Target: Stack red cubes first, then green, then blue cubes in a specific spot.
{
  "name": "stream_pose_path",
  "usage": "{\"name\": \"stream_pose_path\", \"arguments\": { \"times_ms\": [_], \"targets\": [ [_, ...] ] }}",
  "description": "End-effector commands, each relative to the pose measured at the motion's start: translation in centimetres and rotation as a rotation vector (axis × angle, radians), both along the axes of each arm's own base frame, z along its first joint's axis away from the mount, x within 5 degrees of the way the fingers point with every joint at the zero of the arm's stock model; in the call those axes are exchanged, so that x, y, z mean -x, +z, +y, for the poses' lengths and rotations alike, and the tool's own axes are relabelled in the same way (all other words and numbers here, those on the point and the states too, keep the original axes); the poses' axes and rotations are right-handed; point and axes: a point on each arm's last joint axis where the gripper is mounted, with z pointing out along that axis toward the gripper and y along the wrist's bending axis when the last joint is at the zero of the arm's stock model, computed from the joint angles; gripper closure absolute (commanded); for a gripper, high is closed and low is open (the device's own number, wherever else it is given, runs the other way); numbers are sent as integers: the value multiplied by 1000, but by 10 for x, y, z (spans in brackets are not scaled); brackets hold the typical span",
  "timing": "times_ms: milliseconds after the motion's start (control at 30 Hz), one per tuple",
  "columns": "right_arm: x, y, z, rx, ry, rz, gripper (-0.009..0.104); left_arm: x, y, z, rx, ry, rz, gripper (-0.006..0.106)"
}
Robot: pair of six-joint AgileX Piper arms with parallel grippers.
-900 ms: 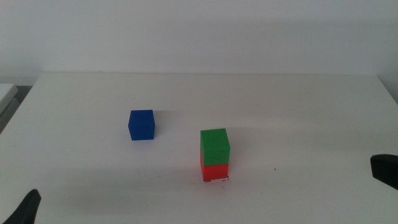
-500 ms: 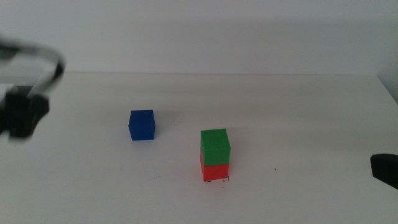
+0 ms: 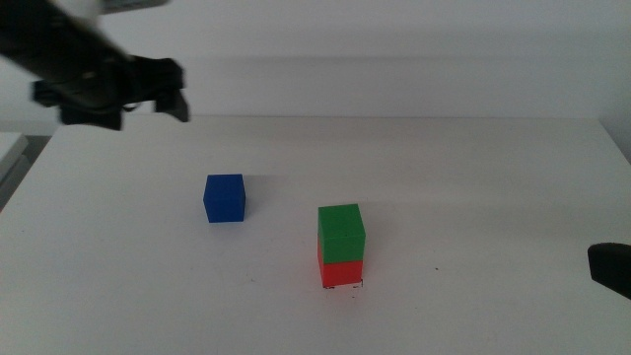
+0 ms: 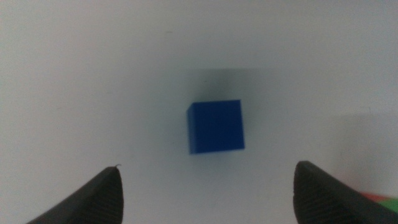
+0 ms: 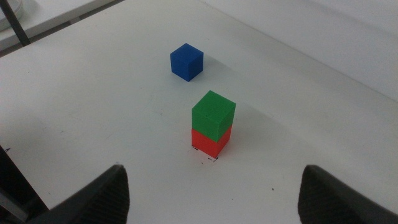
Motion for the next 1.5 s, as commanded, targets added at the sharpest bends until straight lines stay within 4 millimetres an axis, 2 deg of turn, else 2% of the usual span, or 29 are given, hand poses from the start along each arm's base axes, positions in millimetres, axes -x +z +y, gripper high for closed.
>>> {"name": "stream_pose_path", "arguments": {
  "times_ms": [0, 200, 400, 767, 1000, 1133, 1267, 1333, 1400, 1433, 1467],
  "targets": [
    [-1, 0, -1, 7, -6, -16, 2, -17, -4, -17, -3, 20, 39, 7],
    [-1, 0, -1, 7, -6, -16, 2, -54, -48, -51, -53, -21, 142, 7],
    [-1, 0, -1, 7, -6, -16, 2, -75, -83, -57, -62, -9, 166, 7],
    [-1, 0, -1, 8, -6, -17, 2, -88, -137, -60, -82, 3, 269, 7],
    [-1, 0, -1, 8, -6, -17, 2, -88, -152, -60, -102, -1, 325, 10],
    [-1, 0, -1, 8, -6, -17, 2, -85, -156, -60, -111, -3, 365, 27],
    [-1, 0, -1, 8, -6, -17, 2, -82, -151, -59, -105, 4, 387, 62],
    [-1, 0, -1, 8, -6, -17, 2, -76, -136, -57, -99, 17, 400, 80],
    [-1, 0, -1, 8, -6, -17, 2, -66, -113, -57, -91, 32, 404, 95],
    [-1, 0, -1, 8, -6, -17, 2, -58, -100, -59, -75, 47, 422, 101],
    [-1, 0, -1, 8, -6, -17, 2, -50, -90, -62, -71, 52, 432, 102]
  ]
}}
